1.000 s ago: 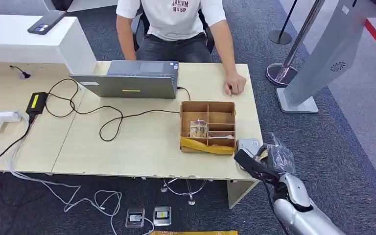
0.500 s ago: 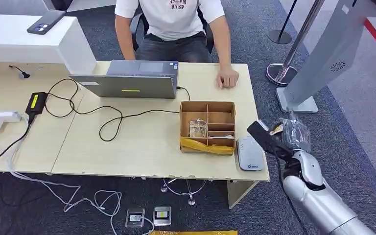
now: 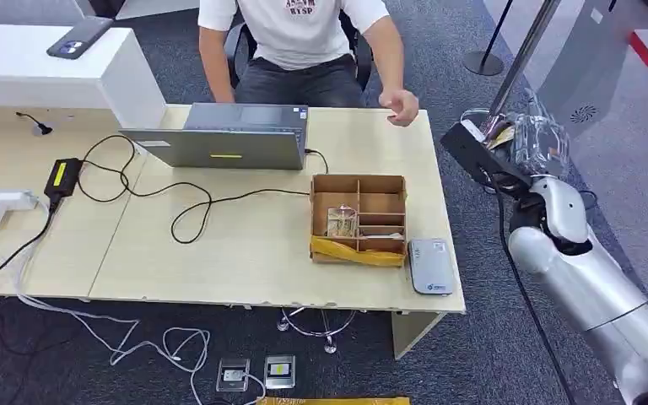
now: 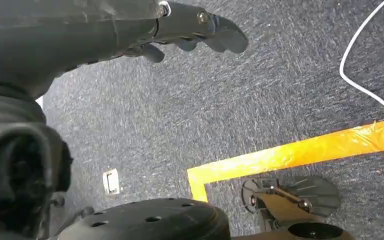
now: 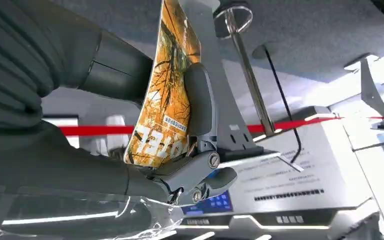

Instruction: Pass the card to the sensor for recognition and then transmit it.

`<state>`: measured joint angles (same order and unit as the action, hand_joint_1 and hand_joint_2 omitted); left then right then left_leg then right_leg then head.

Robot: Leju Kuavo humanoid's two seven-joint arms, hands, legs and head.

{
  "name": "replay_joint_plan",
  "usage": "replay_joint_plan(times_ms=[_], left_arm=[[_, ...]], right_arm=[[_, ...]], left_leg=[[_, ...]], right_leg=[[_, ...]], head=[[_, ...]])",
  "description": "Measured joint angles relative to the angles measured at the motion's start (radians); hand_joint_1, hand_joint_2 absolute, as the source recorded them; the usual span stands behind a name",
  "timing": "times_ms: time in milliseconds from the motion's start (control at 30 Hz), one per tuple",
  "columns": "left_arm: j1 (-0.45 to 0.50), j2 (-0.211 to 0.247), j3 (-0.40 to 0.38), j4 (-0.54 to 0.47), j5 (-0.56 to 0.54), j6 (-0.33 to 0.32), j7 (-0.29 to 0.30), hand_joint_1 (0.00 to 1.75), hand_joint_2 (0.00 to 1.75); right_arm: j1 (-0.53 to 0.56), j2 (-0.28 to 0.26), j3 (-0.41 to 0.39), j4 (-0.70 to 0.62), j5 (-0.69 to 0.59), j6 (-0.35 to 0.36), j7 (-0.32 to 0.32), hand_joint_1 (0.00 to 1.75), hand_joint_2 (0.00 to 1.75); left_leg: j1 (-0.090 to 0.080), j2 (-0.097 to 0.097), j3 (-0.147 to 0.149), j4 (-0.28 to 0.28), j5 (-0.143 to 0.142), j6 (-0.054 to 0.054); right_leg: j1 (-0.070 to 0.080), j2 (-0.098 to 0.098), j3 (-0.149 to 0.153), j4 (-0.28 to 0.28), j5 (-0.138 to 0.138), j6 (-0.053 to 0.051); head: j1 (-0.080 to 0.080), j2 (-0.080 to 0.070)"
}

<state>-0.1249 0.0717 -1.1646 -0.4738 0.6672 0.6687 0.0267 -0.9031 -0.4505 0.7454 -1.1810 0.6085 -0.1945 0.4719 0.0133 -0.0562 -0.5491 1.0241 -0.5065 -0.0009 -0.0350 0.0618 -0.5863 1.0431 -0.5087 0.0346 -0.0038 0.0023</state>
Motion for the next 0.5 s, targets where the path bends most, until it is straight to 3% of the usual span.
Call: replay_joint_plan(times_ms=[500], left_arm=[[-0.018,0.005,-0.025,-0.008,-0.052,0.001,0.038,0.0,0.0]], right_arm=[[-0.133,0.094,0.114,0.176,0.085,0.036,0.0,1.75,1.75]], left_leg=[[0.0,-0.002,-0.001,0.0,0.0,0.0]], right_leg=[[0.0,-0.001,0.0,0.0,0.0,0.0]], head=[[0.0,0.0]])
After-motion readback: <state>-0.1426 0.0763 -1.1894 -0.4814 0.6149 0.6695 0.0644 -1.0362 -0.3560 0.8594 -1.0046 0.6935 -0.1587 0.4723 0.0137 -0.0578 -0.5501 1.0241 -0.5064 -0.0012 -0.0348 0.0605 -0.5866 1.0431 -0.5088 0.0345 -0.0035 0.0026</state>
